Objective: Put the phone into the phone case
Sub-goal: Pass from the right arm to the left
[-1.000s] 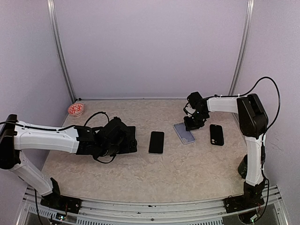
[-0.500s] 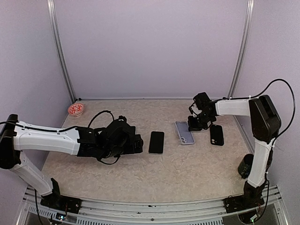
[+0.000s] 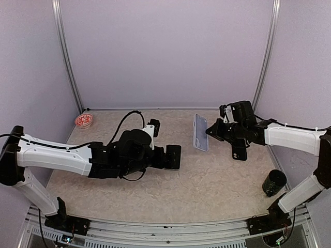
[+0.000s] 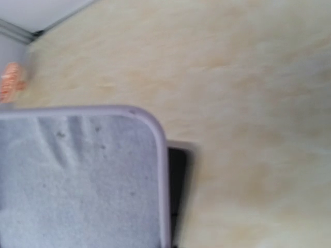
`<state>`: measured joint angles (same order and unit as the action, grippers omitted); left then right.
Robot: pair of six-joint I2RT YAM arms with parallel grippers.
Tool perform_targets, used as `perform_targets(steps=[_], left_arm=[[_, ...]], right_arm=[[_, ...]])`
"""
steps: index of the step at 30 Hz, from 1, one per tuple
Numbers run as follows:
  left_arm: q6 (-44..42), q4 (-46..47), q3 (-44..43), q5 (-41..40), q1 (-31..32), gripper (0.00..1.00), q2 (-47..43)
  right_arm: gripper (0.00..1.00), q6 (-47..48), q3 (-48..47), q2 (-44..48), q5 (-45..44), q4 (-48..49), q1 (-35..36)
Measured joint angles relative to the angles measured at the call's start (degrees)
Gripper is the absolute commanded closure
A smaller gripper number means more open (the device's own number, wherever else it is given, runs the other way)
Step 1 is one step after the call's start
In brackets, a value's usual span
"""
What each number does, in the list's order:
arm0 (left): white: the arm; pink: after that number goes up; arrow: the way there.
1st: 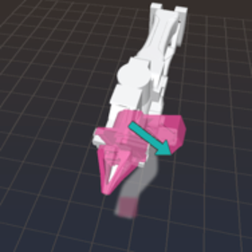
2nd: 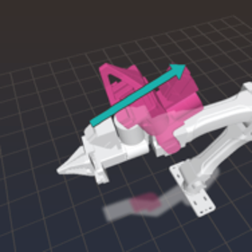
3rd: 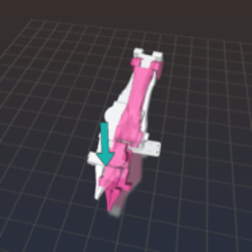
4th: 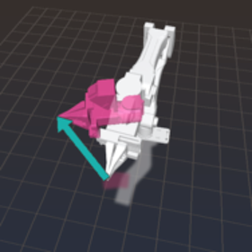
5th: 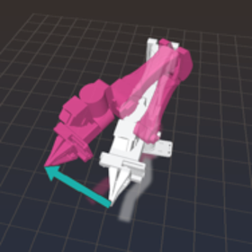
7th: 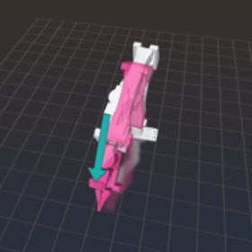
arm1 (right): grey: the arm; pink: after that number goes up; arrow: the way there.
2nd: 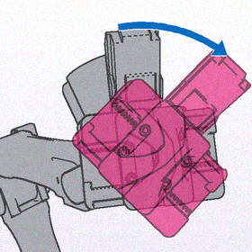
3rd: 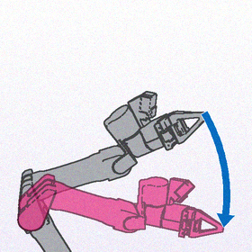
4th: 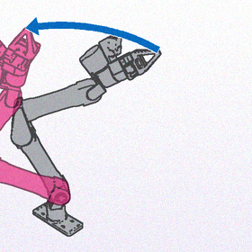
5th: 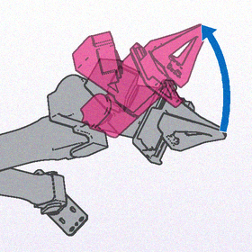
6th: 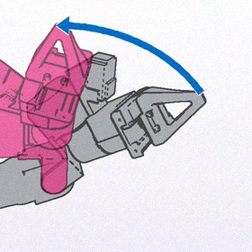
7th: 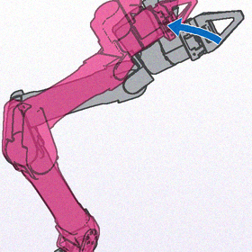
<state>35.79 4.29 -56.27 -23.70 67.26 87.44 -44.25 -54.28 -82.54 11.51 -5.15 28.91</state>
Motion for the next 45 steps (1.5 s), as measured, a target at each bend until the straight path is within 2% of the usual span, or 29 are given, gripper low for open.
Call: perform_targets(steps=[11,19,22,32,37,40,45], left_arm=[[-9.31,11.52,-4.0,8.92,2.1,0.04,4.07],[-11.56,12.83,-8.61,11.47,2.14,0.14,8.04],[-11.89,13.03,-10.27,11.85,2.23,0.23,8.76],[-11.06,12.28,-14.67,9.94,2.25,0.62,11.98],[-10.1,9.94,-15.65,8.48,2.25,0.69,12.7],[-9.38,7.93,-17.11,7.96,2.25,0.78,12.98],[-7.98,5.42,-18.95,7.06,2.25,0.87,13.38]], right_arm=[[1.0,-7.5,5.6,12.46,-3.13,4.26,5.18],[1.0,-9.29,6.62,15.8,-5.44,4.74,8.24],[1.0,-9.46,7.1,15.8,-6.49,4.76,8.79],[1.0,-9.51,7.5,15.82,-8.31,5.05,10.1],[1.0,-9.4,7.56,15.87,-9.44,5.05,10.6],[1.0,-9.35,7.8,16.13,-10.03,5.07,11.04],[0.97,-9.22,8.17,16.57,-10.84,5.86,11.32]])
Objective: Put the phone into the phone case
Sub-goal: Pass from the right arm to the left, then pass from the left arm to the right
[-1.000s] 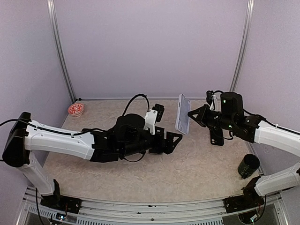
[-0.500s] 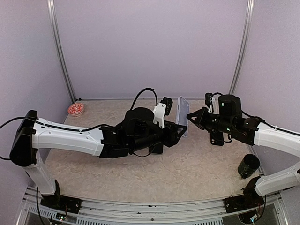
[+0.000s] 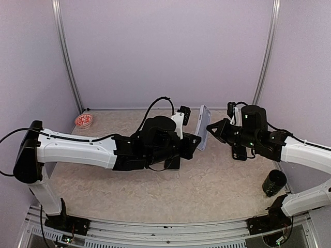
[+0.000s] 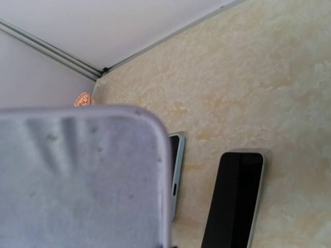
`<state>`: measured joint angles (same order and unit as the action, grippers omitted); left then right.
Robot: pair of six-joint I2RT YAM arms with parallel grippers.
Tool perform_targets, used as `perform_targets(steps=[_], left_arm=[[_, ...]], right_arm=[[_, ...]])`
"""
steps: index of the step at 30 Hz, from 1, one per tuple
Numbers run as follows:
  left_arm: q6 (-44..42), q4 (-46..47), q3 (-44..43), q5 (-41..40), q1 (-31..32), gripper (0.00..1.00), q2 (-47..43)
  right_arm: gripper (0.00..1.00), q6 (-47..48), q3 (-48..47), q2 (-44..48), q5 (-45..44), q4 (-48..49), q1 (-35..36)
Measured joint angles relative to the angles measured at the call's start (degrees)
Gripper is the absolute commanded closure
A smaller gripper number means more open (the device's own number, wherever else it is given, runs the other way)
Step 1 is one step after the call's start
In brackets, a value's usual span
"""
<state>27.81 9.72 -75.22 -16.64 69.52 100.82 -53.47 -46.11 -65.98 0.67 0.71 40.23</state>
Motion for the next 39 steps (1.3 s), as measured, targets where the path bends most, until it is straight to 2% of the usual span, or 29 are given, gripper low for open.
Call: perform_targets(steps=[4,6,12,15,19,21,26,34,39], left_arm=[[0.68,-0.85,-0.02,-0.66,0.0,0.88,0.0],[0.87,-1.07,-0.02,-0.81,0.0,0.88,0.0],[1.07,-2.86,-0.02,-1.42,0.0,0.88,-0.02],[1.07,-4.72,0.31,-1.6,-0.02,0.88,-0.68],[0.42,-7.85,3.56,-0.24,-0.39,0.88,-4.76],[-0.28,-9.99,5.46,1.05,-0.76,0.88,-7.65],[-2.62,-15.28,8.44,6.21,-2.16,0.88,-13.75],[-7.34,-24.44,8.59,17.38,-5.6,0.88,-17.77],[-9.6,-29.92,8.59,21.62,-5.57,0.88,-17.99]], right_arm=[[0.94,0.15,0.02,0.11,-0.31,0.04,0.09],[0.9,0.28,0.09,0.11,-0.35,0.04,0.11],[0.61,1.6,0.11,0.57,-0.76,-0.5,0.31],[0.42,3.8,0.11,2.01,-1.38,-2.25,0.37],[0.15,9.86,0.09,4.94,-1.99,-5.92,0.55],[0.08,14.08,0.02,6.38,-1.75,-7.52,0.55],[0.06,25.29,-2.03,5.77,3.5,-11.3,0.55],[0.06,39.74,-8.37,-2.91,16.44,-16.33,0.55],[0.12,46.16,-8.9,-3.67,22.51,-18.43,0.55]])
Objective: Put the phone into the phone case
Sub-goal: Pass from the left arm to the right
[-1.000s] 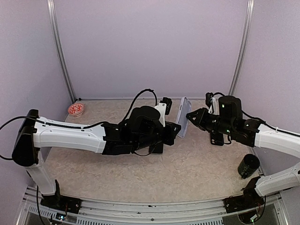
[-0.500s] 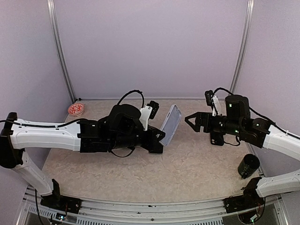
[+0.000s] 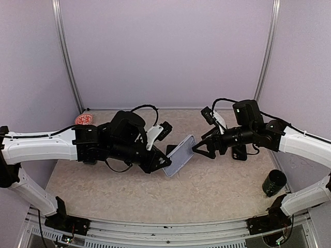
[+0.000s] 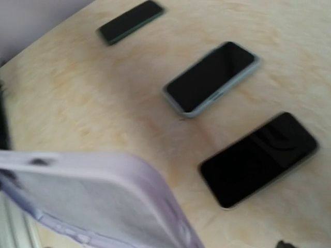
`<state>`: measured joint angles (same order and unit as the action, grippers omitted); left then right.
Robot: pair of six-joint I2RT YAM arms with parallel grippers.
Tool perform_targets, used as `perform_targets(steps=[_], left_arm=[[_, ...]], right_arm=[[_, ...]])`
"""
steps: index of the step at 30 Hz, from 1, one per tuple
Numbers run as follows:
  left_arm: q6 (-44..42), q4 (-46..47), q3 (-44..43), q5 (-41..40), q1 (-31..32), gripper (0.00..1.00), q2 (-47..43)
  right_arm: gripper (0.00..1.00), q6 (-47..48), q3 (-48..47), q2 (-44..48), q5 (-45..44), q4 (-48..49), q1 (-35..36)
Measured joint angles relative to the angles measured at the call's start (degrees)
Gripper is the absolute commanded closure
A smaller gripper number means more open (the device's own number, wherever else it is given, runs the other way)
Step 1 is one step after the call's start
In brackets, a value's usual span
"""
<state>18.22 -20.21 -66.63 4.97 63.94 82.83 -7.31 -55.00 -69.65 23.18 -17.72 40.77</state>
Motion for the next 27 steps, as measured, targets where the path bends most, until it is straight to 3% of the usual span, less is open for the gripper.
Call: perform_targets(steps=[11,20,27], left_arm=[[-2.71,-2.25,1.16,5.66,0.0,0.88,-2.67],[-5.09,-2.45,1.6,9.49,-0.17,0.88,-2.67],[-6.6,-2.67,1.62,11.58,-0.17,0.87,-2.69]], right_arm=[[0.37,8.35,-1.62,-2.08,12.41,-2.29,0.0],[0.47,10.97,-1.62,-2.12,20.52,-2.19,0.0],[0.66,12.11,-1.6,-3.41,25.35,-2.16,0.0]])
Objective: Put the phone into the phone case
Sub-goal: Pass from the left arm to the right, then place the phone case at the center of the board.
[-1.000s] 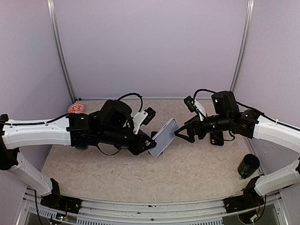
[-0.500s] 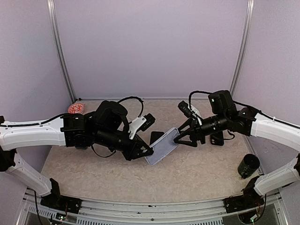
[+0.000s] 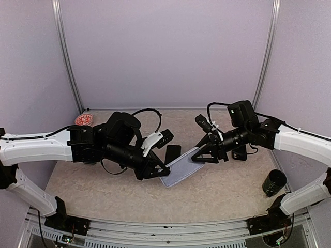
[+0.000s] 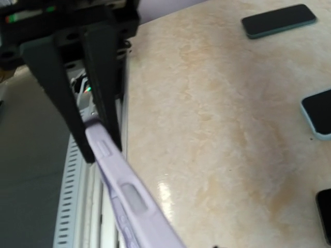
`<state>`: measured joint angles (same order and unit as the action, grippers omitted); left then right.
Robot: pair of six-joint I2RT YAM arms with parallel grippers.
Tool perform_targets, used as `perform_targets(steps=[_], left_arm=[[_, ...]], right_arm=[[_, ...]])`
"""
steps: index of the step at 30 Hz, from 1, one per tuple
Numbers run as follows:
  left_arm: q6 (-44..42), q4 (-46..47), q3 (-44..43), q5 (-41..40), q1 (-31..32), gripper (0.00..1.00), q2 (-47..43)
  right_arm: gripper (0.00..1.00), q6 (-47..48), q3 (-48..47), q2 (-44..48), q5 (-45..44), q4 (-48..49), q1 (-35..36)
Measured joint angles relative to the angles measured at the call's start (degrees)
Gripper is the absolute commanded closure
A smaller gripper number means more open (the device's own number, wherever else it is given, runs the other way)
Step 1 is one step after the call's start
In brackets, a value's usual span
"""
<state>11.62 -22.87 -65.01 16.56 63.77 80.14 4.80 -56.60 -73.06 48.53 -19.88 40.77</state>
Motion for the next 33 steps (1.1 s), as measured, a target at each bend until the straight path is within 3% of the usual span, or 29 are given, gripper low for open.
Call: perform_targets(steps=[8,18,25,33], left_arm=[[-1.27,-0.22,0.66,1.53,-0.17,0.86,-0.33],[-1.9,-0.28,1.29,2.36,-1.42,0.74,-2.03],[-1.97,0.2,1.7,2.54,-1.7,0.5,-2.43],[-1.31,1.29,2.32,0.37,-2.71,0.11,-3.28]], right_arm=[[0.81,0.35,0.07,-1.66,3.67,-0.07,0.0],[1.0,0.33,0.13,-2.32,6.62,-0.48,0.0],[1.0,-0.04,0.13,-2.25,6.73,-0.28,0.0],[1.0,-1.88,0.13,-1.2,5.42,1.55,0.0]])
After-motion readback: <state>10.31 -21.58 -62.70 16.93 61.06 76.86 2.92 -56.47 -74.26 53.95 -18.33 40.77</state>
